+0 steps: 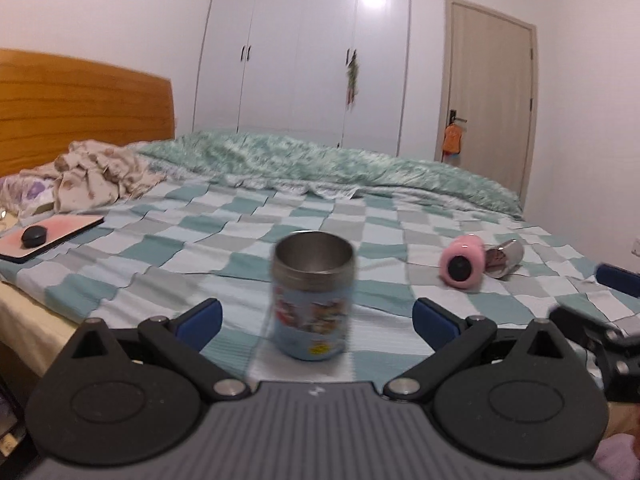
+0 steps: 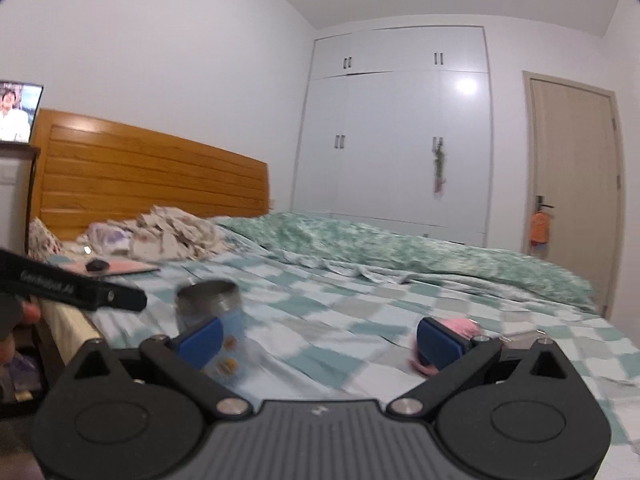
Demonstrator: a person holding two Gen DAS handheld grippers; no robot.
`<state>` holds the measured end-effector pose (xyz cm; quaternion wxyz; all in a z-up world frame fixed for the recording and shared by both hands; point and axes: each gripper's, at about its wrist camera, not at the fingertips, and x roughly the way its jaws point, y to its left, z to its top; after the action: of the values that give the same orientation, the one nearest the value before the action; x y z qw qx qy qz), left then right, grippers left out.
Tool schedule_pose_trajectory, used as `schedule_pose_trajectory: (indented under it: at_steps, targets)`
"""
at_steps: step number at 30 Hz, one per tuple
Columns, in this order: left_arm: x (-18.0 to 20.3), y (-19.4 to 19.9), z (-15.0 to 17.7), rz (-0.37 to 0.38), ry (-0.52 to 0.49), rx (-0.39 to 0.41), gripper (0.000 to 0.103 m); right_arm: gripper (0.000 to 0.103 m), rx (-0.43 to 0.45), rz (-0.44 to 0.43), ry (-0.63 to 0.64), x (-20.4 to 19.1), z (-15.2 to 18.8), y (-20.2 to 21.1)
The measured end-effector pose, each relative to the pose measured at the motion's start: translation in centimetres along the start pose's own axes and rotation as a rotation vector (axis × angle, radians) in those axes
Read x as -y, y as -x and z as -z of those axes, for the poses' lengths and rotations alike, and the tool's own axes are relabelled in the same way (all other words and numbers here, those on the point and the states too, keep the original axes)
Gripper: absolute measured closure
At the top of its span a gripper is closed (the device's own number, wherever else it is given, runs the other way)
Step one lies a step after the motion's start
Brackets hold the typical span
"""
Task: Flip cup upright
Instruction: 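Rotate the blue tumbler upright with the right tool and lower it onto the bed, then open the right tool and pull it back from the upright tumbler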
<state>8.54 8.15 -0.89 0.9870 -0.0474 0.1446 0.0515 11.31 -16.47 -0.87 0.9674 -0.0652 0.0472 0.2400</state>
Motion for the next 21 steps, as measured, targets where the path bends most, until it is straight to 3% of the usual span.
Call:
schedule_pose_trajectory:
  at_steps: [6, 12, 21]
  targets:
    - [4.3, 0.5, 3.5, 0.036, -0.026, 0.064, 0.000, 0.000, -0.062, 0.104, -0.024, 3.3, 3.8, 4.5]
    - [7.7, 0.8, 6.8, 0.018, -0.140, 0.143, 0.000, 0.000, -0.049, 0.219, -0.032, 5.1, 7.4, 7.6]
    - [8.2, 0.5, 8.8, 0.001, -0.148, 0.144, 0.000, 0.000, 0.003, 0.262, -0.041, 5.2, 9.1, 8.5]
